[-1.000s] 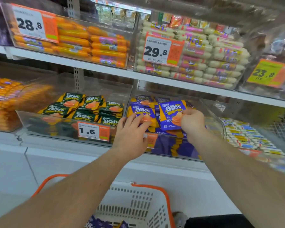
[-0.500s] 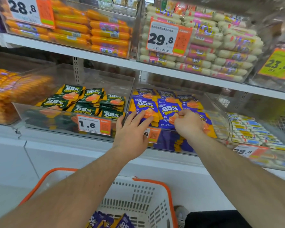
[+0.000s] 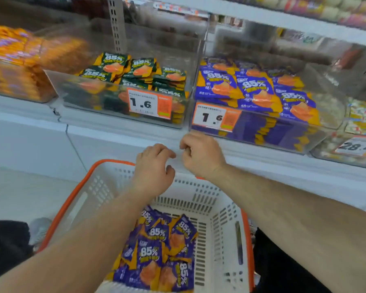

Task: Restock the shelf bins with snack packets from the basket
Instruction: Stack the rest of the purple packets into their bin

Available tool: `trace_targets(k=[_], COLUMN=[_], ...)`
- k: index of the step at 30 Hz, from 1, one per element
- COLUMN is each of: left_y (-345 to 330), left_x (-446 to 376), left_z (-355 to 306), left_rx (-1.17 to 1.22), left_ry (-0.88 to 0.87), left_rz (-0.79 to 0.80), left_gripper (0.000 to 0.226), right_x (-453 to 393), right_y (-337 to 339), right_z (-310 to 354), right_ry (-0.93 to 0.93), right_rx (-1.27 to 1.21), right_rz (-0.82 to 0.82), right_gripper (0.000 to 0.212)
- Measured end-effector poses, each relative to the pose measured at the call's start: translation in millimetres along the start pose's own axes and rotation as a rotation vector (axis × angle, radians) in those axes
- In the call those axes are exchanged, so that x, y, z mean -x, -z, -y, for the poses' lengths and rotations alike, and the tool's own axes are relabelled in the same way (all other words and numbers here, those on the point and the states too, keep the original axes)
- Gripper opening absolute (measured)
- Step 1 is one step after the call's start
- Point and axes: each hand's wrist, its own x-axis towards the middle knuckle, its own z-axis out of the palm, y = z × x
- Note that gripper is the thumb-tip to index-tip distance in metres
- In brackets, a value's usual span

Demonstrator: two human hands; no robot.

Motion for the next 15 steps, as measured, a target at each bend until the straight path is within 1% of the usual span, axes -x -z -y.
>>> trace_targets(k=[2, 4, 5, 7, 9, 11, 13, 15], left_y=[-5, -9, -12, -19, -28, -37, -45, -53], left_x=[20, 36, 42, 54, 64, 71, 75, 78], left_z=[23, 39, 44, 53, 63, 71, 78, 83], left_rx=[-0.001, 0.014, 0.013, 0.018, 0.026, 0.027, 0.050, 0.066], left_ry=[0.153, 0.303, 0.350, 0.389, 0.407, 0.437, 0.476, 0.510], left_rz=[0.194, 0.372, 0.436, 0.520, 0.583, 0.633, 0.659, 0.676], left_gripper=[0.031, 0.035, 0.036, 0.033, 0.031, 0.031, 0.031, 0.031], right_x=[15, 35, 45, 68, 90, 108, 122, 135], right_y=[-43, -84, -106, -143, -172, -192, -207, -217], right_z=[-5, -8, -8, -9, -8, -7, -8, -9], right_ry=[-0.206, -0.402, -0.491, -0.624, -0.700, -0.698, -0.701, -0.720], right_rx=[-0.023, -0.080, -0.101, -0.127, -0.143, -0.136, -0.123, -0.117], right_rz=[0.204, 0.342, 0.414, 0.601, 0.779, 0.930, 1.015, 1.080], right_gripper=[0.013, 0.012, 0.014, 0.016, 0.015, 0.022, 0.030, 0.025])
